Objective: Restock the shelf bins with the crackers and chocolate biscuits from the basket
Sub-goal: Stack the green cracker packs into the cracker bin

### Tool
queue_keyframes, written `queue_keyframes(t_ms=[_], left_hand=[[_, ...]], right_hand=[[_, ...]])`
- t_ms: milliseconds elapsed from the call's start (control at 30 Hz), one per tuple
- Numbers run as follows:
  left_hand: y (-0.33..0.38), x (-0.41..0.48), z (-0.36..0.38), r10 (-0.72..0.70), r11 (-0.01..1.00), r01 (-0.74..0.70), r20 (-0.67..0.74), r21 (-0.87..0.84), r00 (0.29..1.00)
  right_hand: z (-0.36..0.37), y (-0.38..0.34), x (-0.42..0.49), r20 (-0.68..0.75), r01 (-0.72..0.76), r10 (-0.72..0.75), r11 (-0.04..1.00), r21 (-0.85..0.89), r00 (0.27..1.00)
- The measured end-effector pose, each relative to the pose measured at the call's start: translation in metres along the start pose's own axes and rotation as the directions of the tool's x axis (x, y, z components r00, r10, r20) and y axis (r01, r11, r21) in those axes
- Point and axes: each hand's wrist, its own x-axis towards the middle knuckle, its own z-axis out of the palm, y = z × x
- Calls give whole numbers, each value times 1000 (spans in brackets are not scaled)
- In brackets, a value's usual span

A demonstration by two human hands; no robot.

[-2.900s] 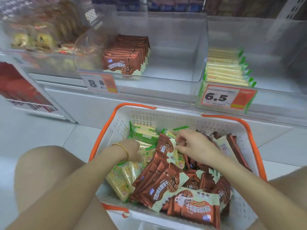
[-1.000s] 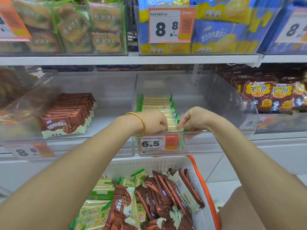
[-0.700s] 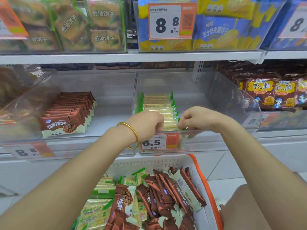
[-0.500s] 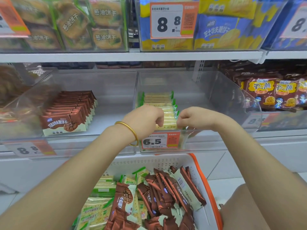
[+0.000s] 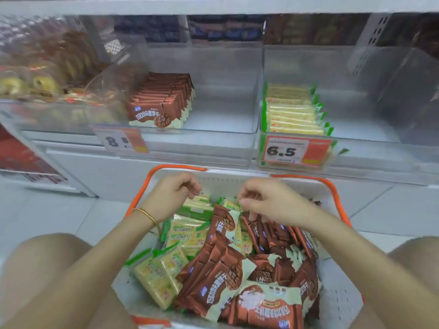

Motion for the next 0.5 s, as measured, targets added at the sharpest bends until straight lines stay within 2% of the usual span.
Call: queue_keyframes(t_ms=[67,133,167,233,300,367,433,500], left_hand=[[-36,0,-3,-154,979,143,63,148,986],[-61,3,-1,-270,892,192,142,410,952],[-68,4,2,-338,825,179,213,536,917],[-75,2,12,-479,706,105,363,701,799],[-74,-3,24,-586,614,19,440,789,681],[-74,-9,36,-643,553,-29,448,833,621],[-73,-14,45,-662,535,-39,448,844,601],[-71,-16,49,-646,553,-36,455,833,613]], right_hand=[[24,14,14,78,-39,42,999,-36,996],[35,28,21,89,-93,96,995,-41,991],[38,34,23,86,-117,120,993,-35,989],[39,42,24,70,-148,149,989,-25,986],[39,48,24,57,-165,166,986,-19,984],[39,51,23,55,-177,178,984,-31,982],[40,53,24,59,-190,191,982,-17,980],[40,53,24,53,-194,194,981,-1,980]])
